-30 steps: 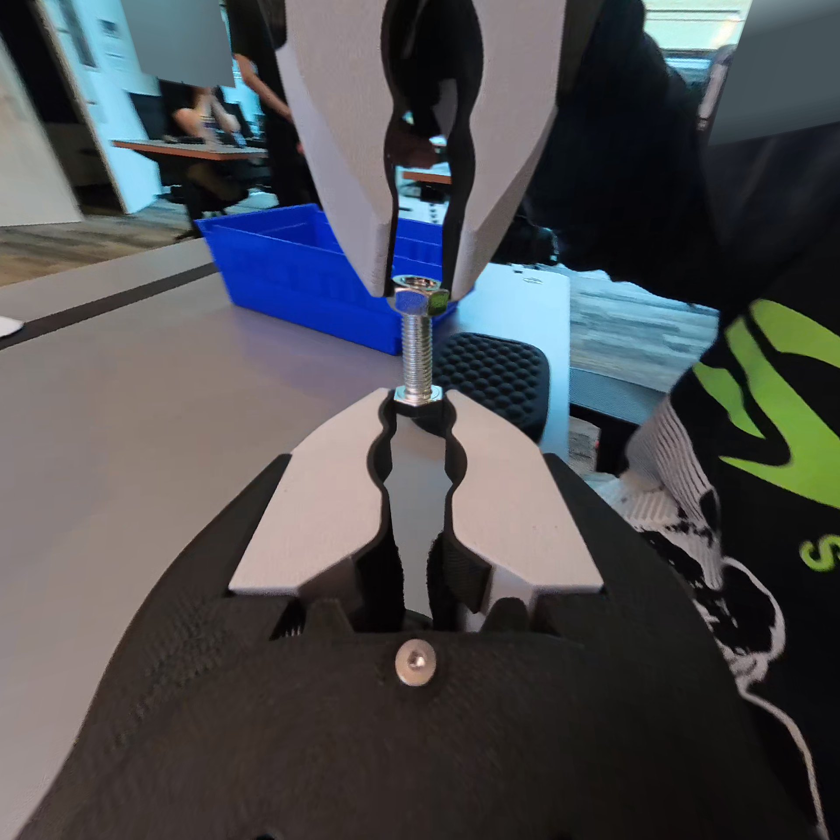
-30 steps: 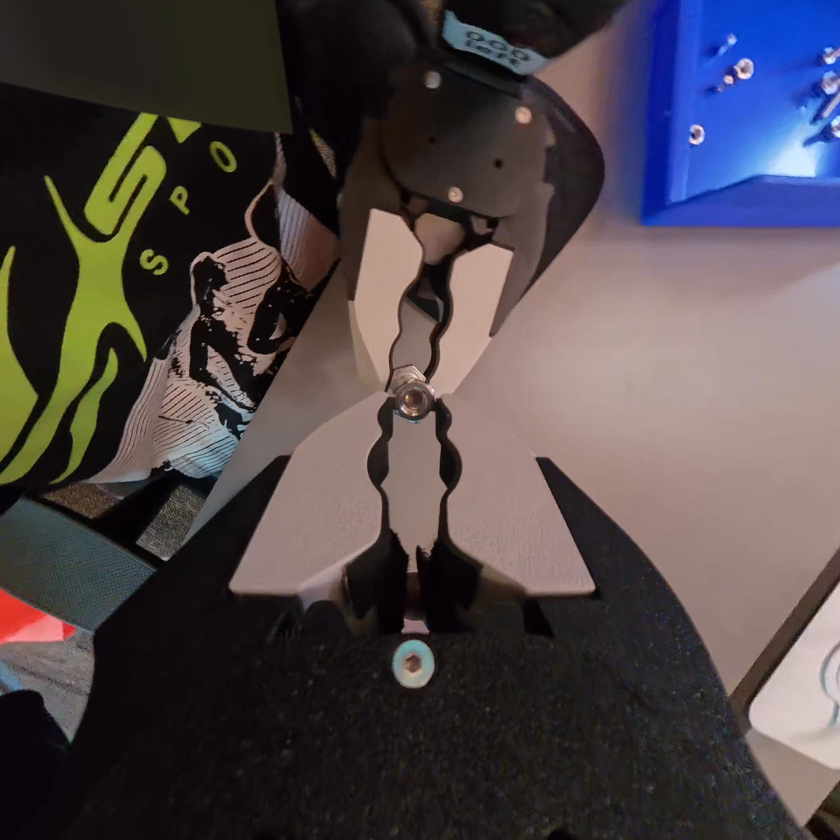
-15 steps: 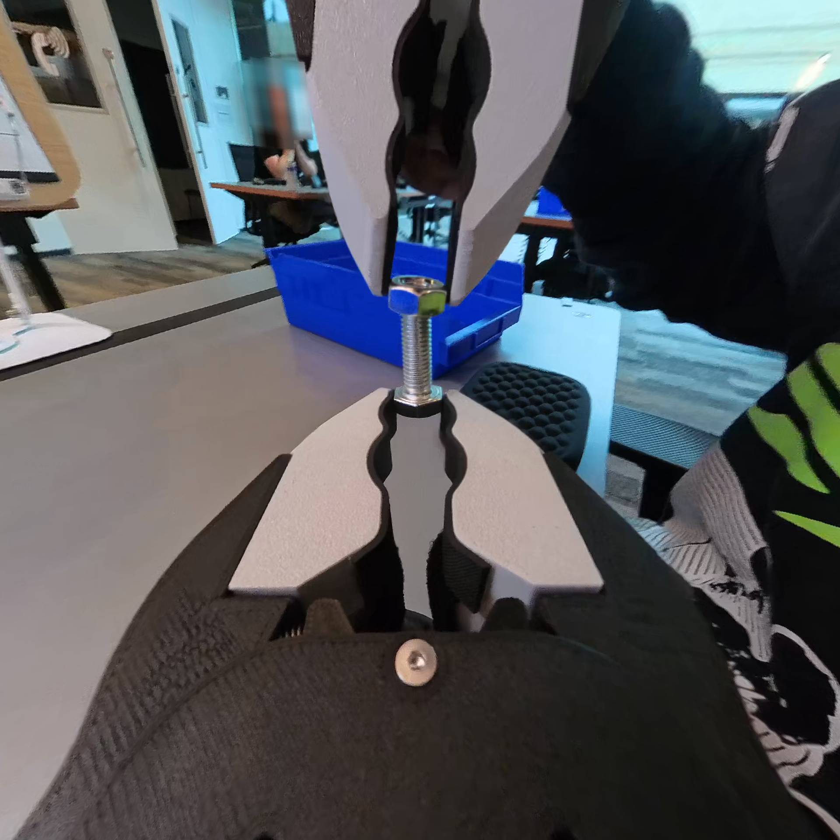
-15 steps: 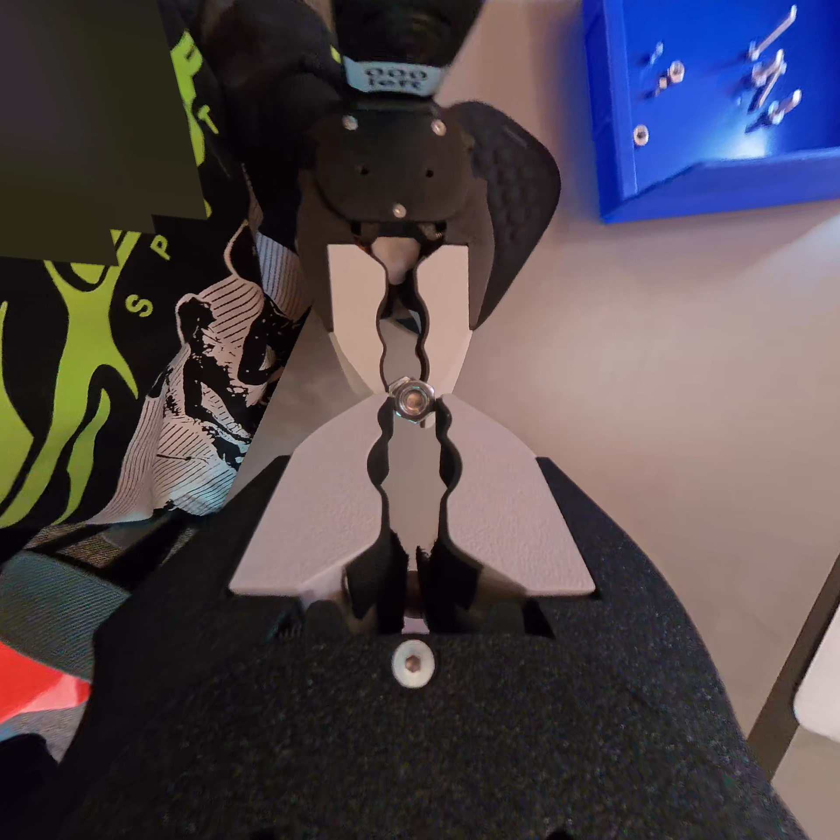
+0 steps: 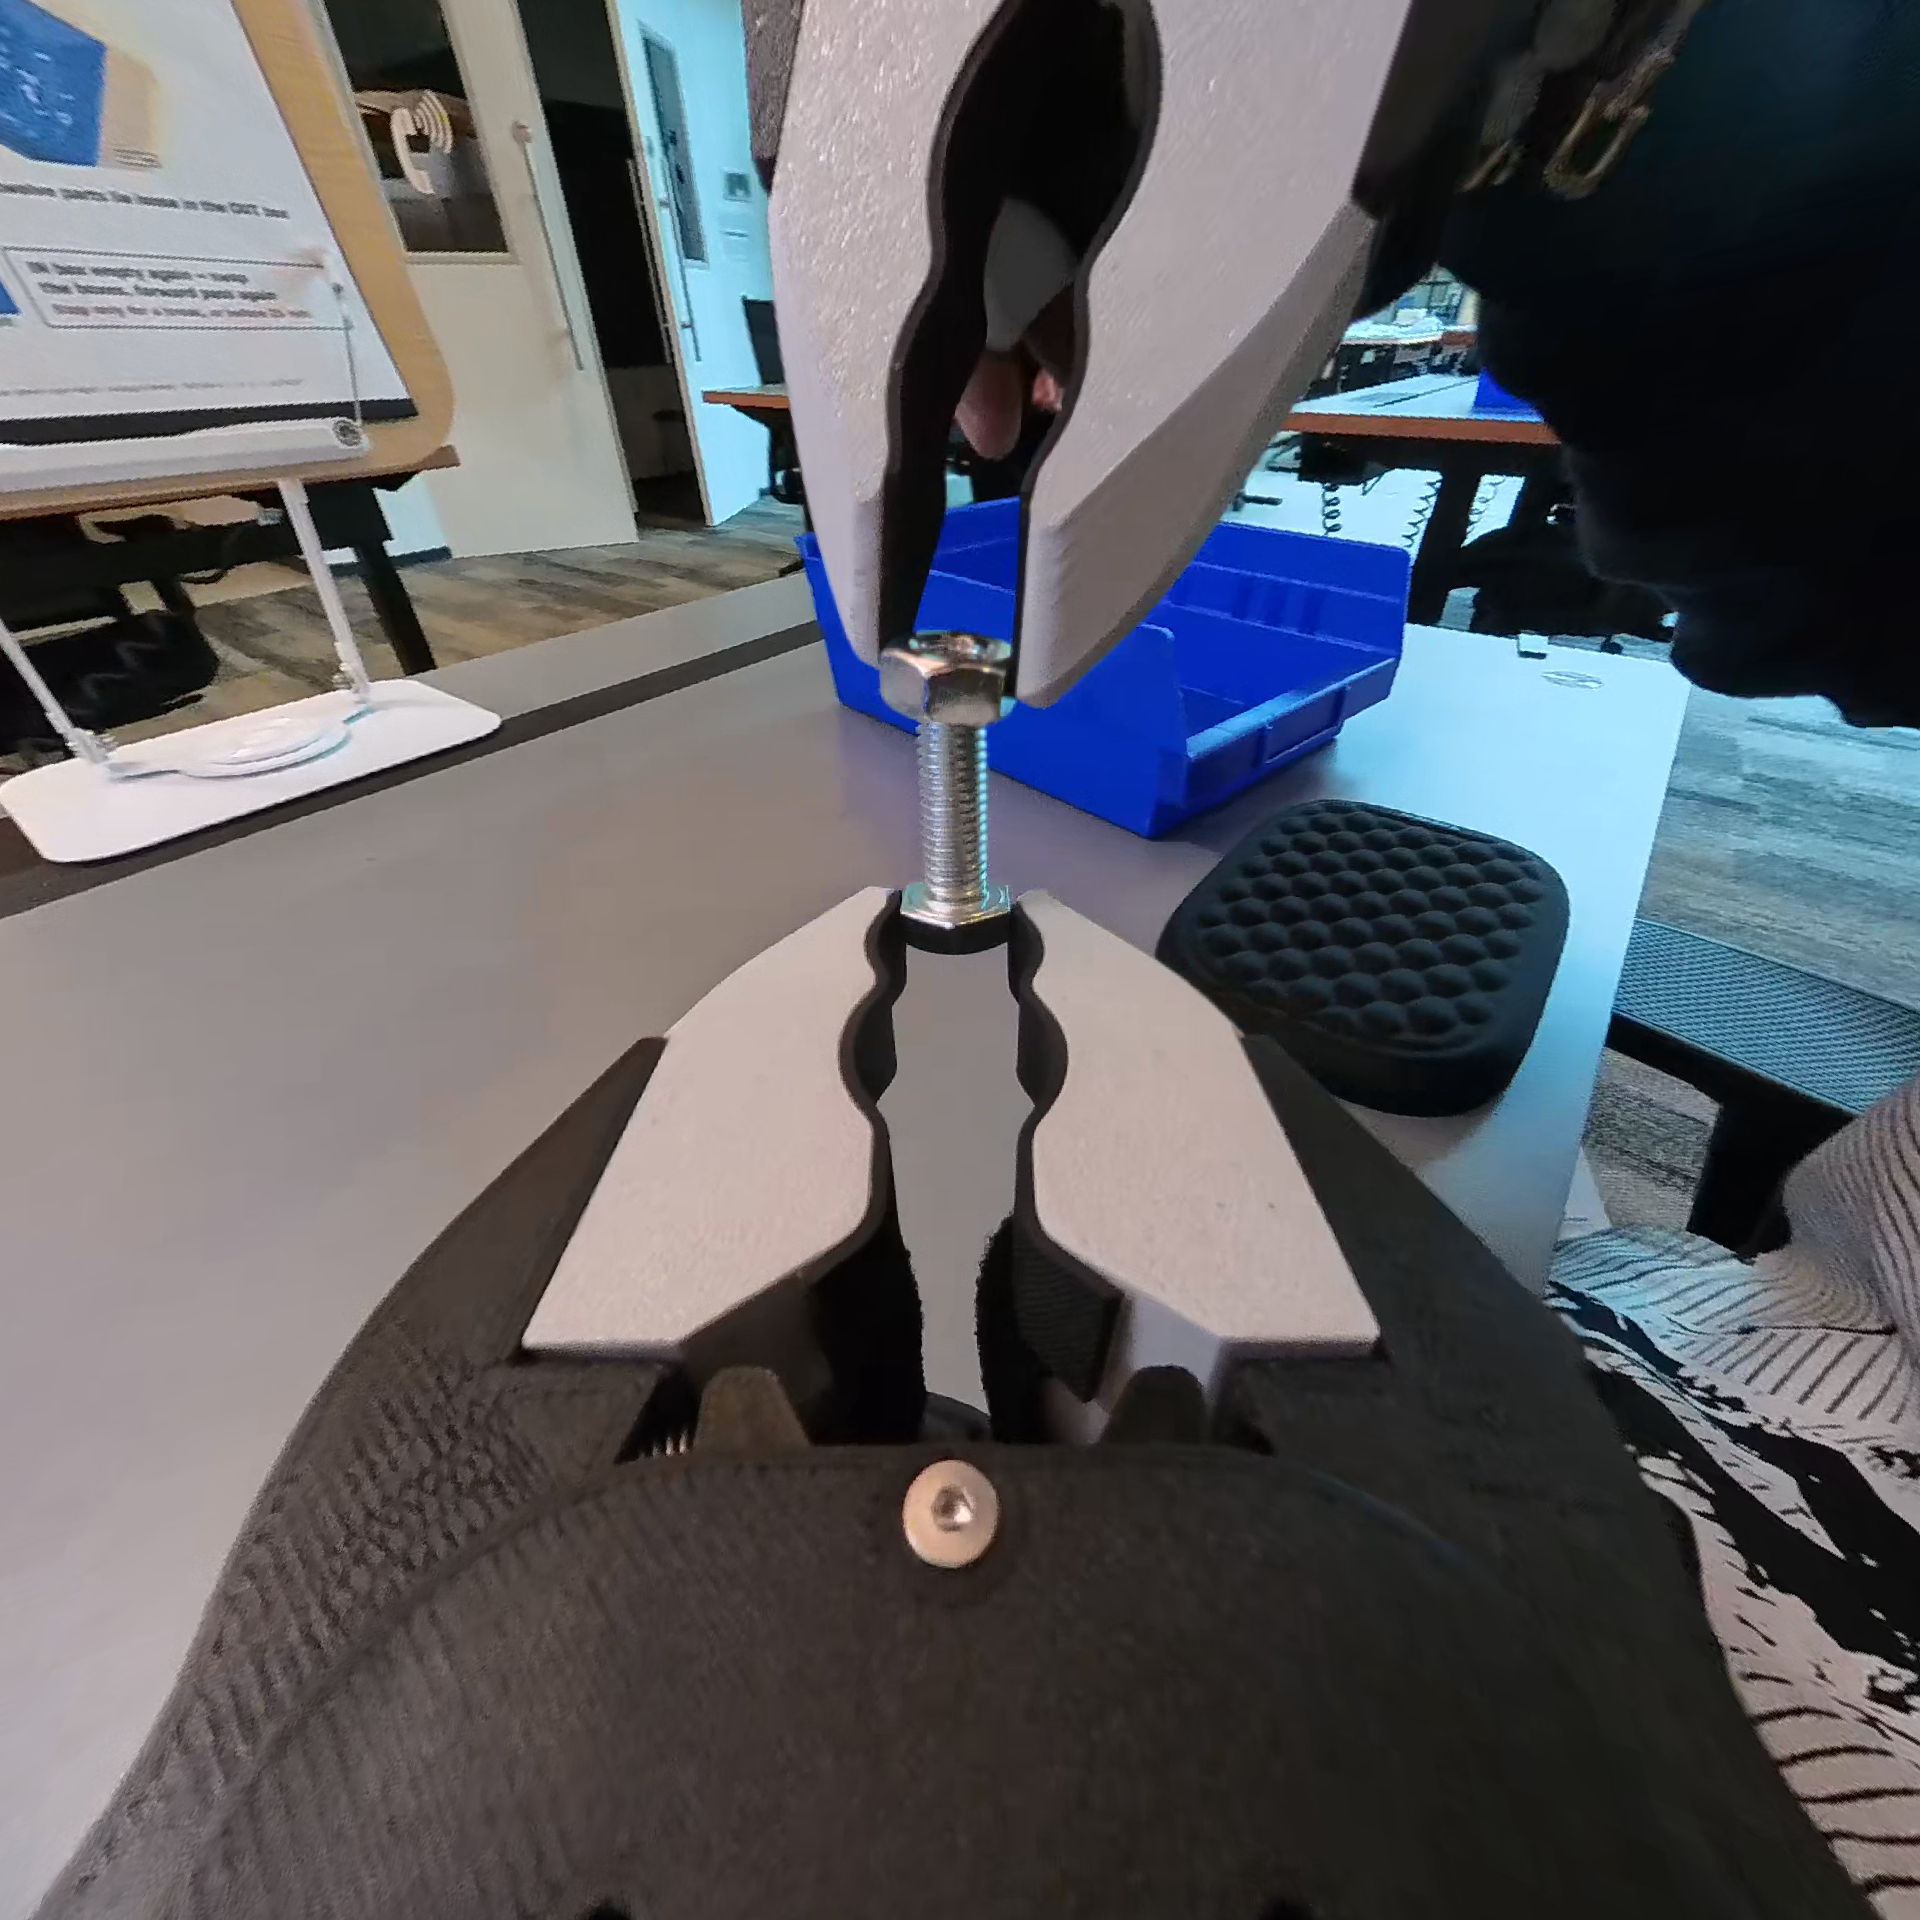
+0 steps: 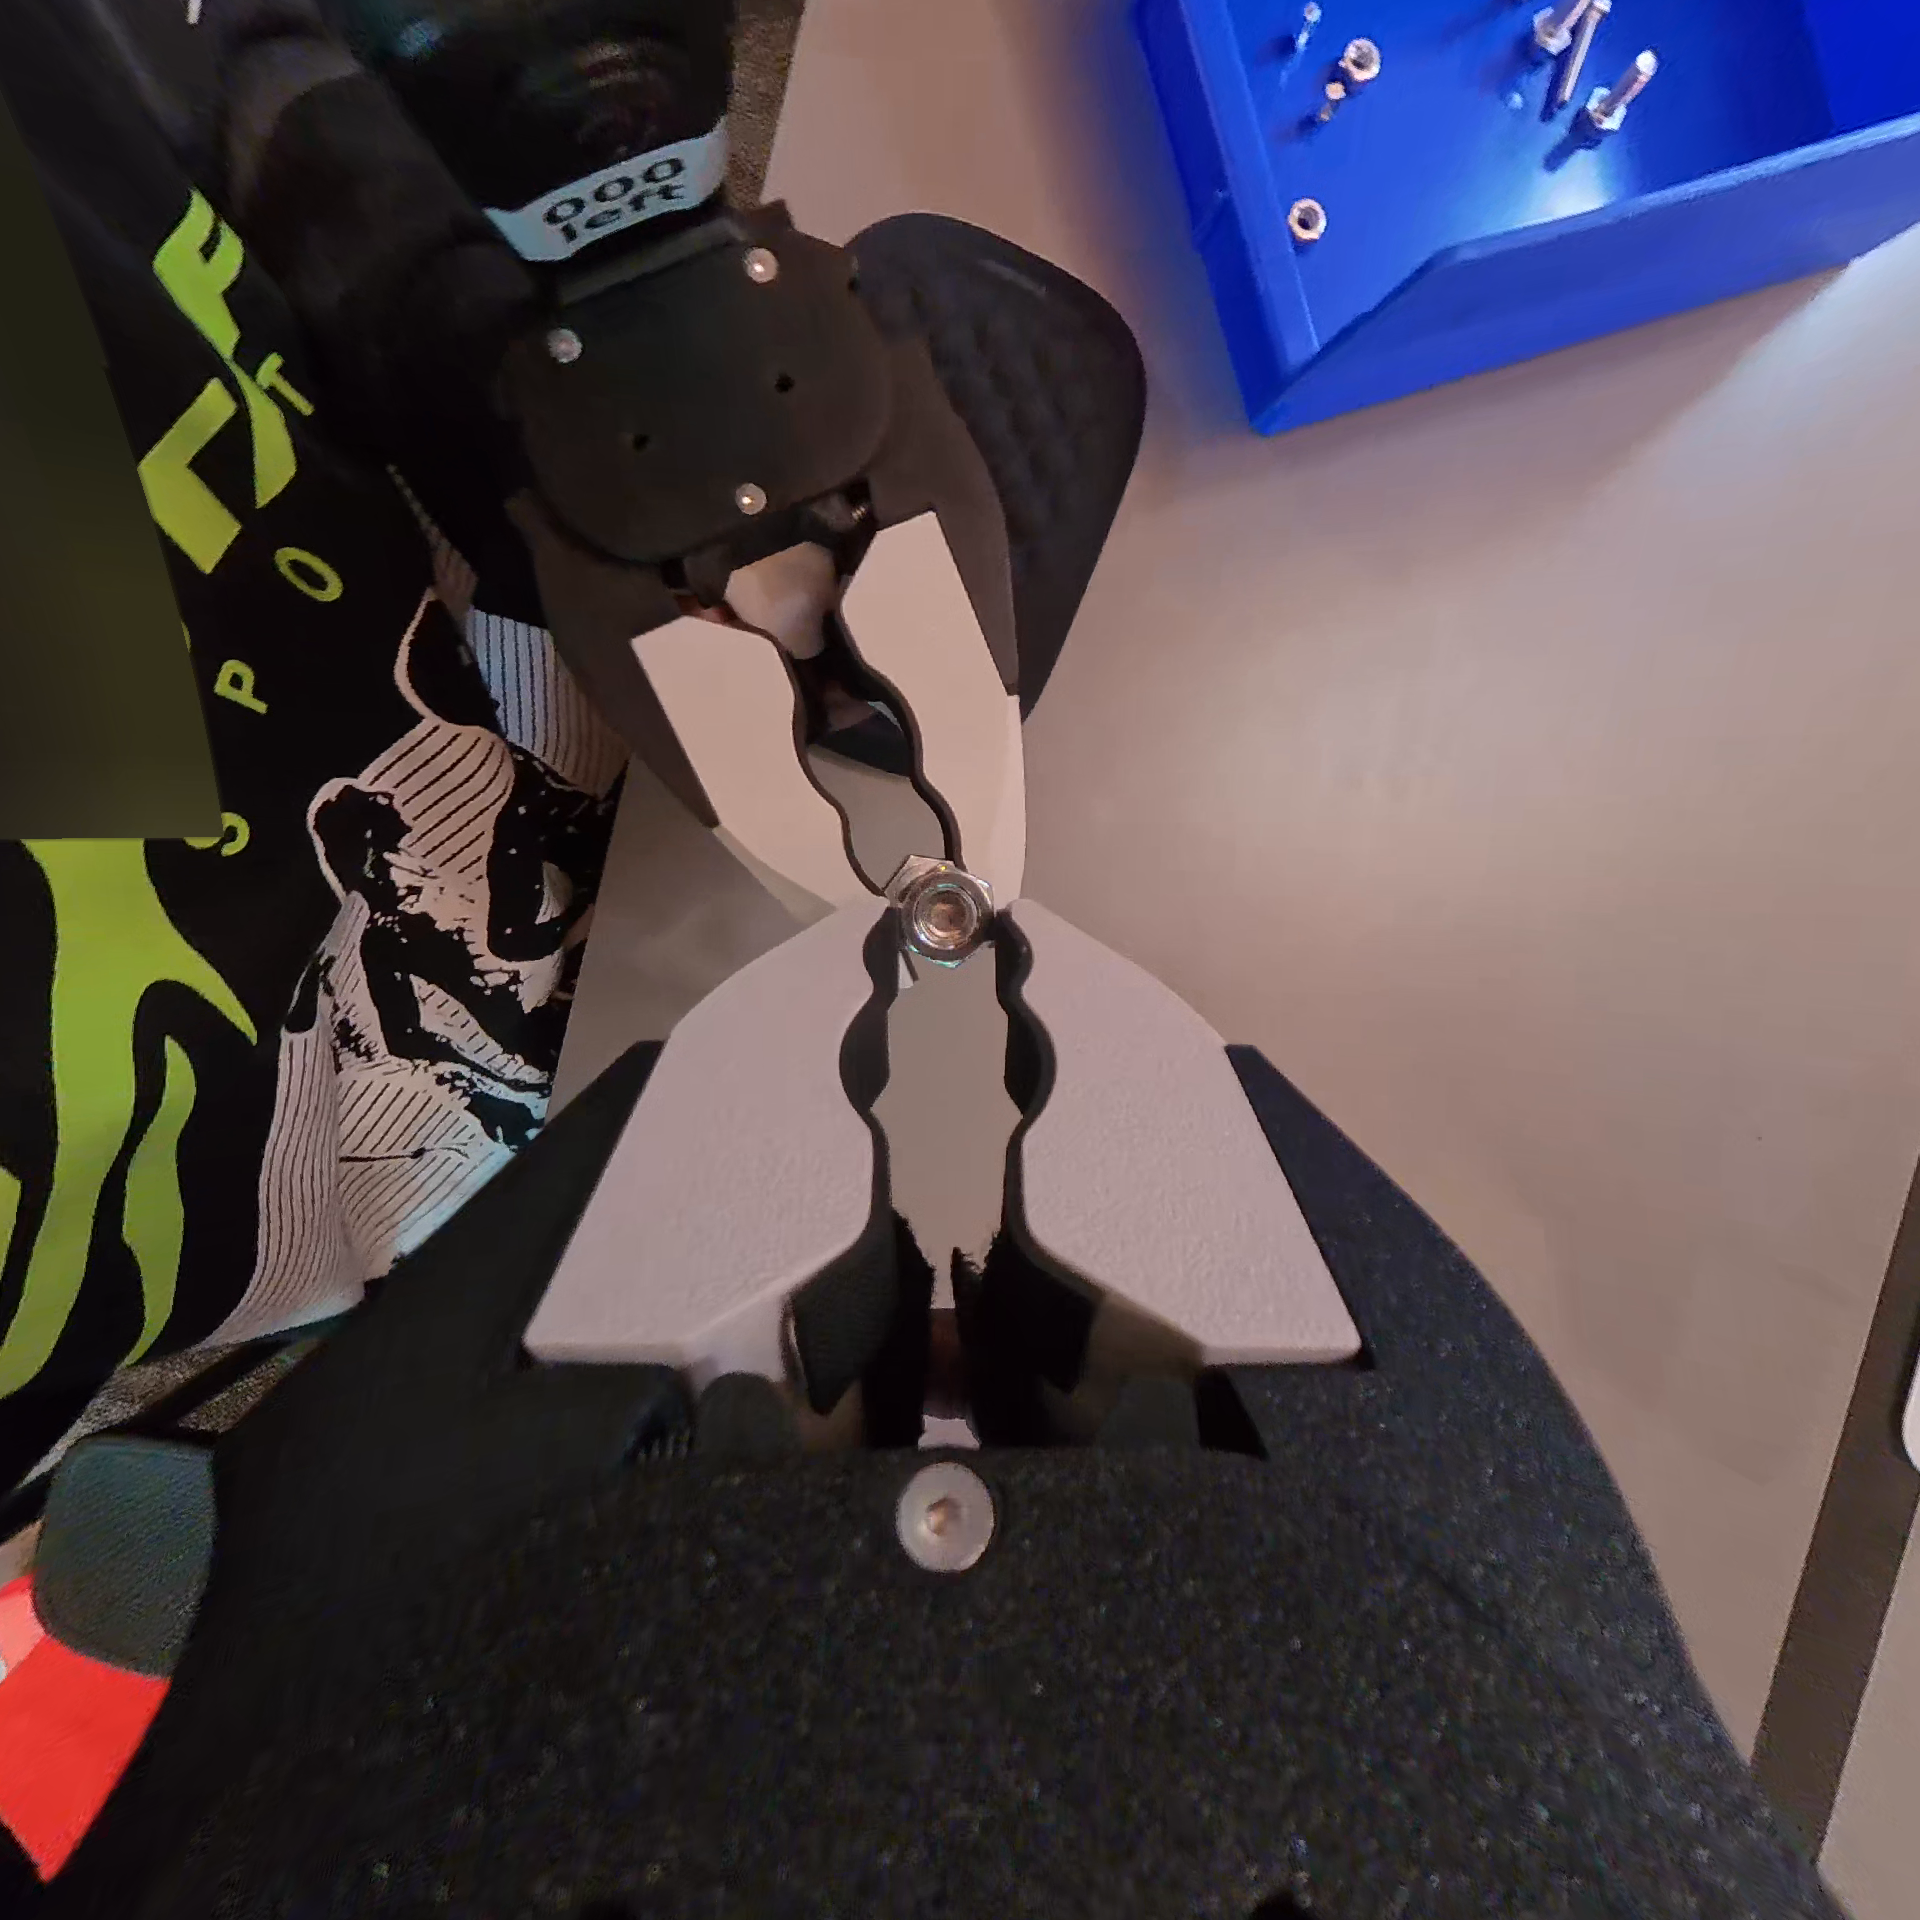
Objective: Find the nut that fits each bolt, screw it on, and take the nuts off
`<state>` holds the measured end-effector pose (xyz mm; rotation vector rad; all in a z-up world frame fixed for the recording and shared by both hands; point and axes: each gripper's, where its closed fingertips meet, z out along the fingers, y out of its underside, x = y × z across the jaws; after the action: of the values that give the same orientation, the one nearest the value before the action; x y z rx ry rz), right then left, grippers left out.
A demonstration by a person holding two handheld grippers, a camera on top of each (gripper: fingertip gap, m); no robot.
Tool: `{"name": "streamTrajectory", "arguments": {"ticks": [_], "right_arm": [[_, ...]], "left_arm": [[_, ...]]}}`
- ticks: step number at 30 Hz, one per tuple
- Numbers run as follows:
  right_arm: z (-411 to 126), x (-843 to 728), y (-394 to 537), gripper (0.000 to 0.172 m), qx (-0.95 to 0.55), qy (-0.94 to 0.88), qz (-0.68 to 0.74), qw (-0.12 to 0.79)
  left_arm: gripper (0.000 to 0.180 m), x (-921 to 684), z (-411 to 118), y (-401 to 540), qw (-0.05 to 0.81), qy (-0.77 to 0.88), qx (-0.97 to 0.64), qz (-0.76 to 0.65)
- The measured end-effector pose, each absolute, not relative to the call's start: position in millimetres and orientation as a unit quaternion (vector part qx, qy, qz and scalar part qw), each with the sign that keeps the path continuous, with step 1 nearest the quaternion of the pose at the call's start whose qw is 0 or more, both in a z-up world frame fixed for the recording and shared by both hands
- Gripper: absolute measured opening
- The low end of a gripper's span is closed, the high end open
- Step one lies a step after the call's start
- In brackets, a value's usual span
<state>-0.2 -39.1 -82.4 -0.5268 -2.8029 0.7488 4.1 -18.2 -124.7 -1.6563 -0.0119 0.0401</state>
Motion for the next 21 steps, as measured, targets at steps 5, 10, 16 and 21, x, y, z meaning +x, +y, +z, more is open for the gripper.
{"name": "streamTrajectory", "arguments": {"ticks": [5, 10, 16, 21], "right_arm": [[-83, -2, -39, 0.018, -0.196, -0.943, 0.246, 0.104], [-82, -4, -39, 0.025, -0.203, -0.939, 0.259, 0.104], [-77, -4, -40, 0.043, -0.215, -0.92, 0.309, 0.112], [-63, -10, -53, 0.061, -0.245, -0.806, 0.515, 0.156]], "left_arm": [[0.018, 3, -125, -18, 0.676, -0.01, -0.737, 0.02], [0.019, 2, -124, -18, 0.679, -0.01, -0.734, 0.016], [0.019, 0, -125, -19, 0.682, -0.008, -0.731, 0.016], [0.019, -6, -124, -19, 0.688, -0.013, -0.726, 0.018]]}}
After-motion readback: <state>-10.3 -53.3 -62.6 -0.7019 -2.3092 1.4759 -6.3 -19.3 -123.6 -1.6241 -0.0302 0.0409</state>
